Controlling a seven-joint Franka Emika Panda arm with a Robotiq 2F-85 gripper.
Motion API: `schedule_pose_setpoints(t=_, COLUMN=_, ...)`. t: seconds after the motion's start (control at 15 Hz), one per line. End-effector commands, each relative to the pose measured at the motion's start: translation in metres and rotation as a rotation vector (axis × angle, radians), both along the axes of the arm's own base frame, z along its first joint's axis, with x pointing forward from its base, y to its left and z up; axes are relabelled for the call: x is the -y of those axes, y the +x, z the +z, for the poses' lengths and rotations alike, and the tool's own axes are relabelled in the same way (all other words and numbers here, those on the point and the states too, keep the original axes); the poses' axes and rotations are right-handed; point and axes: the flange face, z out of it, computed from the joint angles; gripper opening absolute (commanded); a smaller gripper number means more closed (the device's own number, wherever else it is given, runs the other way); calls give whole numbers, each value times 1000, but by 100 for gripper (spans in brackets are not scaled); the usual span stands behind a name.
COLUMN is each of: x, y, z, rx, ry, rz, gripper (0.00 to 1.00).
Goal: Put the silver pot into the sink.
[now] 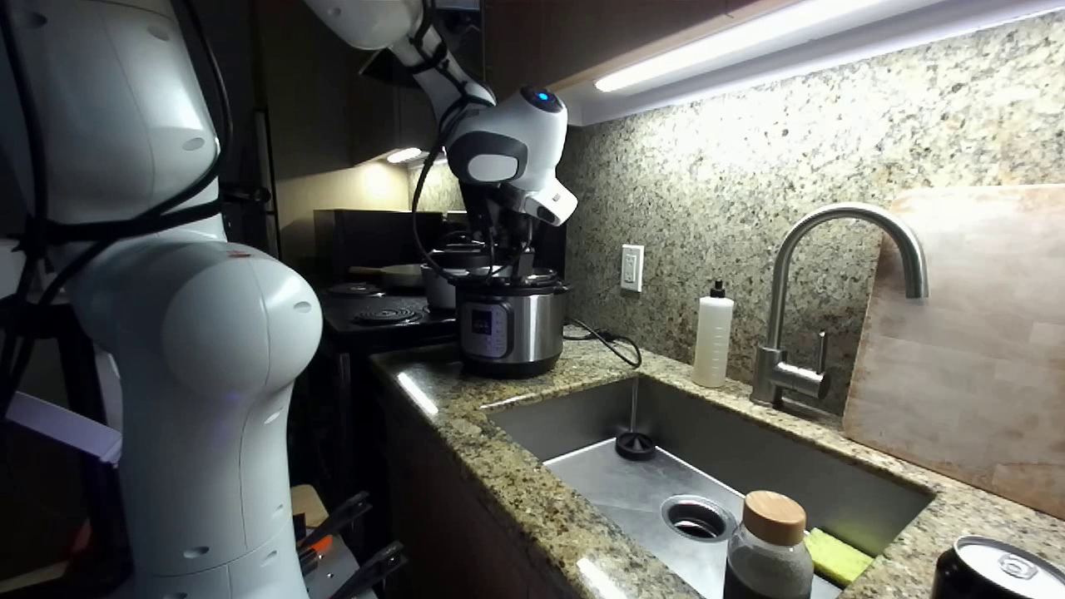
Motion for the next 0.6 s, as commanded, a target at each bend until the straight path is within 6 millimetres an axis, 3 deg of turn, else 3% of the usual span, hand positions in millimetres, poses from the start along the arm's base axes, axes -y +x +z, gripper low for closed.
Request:
schedule_pose_setpoints(t=0.0, x=-6, y=7, z=-1, rx=0, ry=15, rz=26, gripper=100)
schedule_pose_setpoints(t=0.4, x=-11, y=5, z=-11, rx=-11, ry=12, rz=59, gripper=100)
schedule_pose_setpoints(t=0.47, x=-16, y=12, z=-11, rx=-13, ry=10, rz=73, gripper=91)
schedule_pose_setpoints(t=0.53, x=-17, y=12, z=-12, rx=-14, ry=7, rz=81, gripper=73)
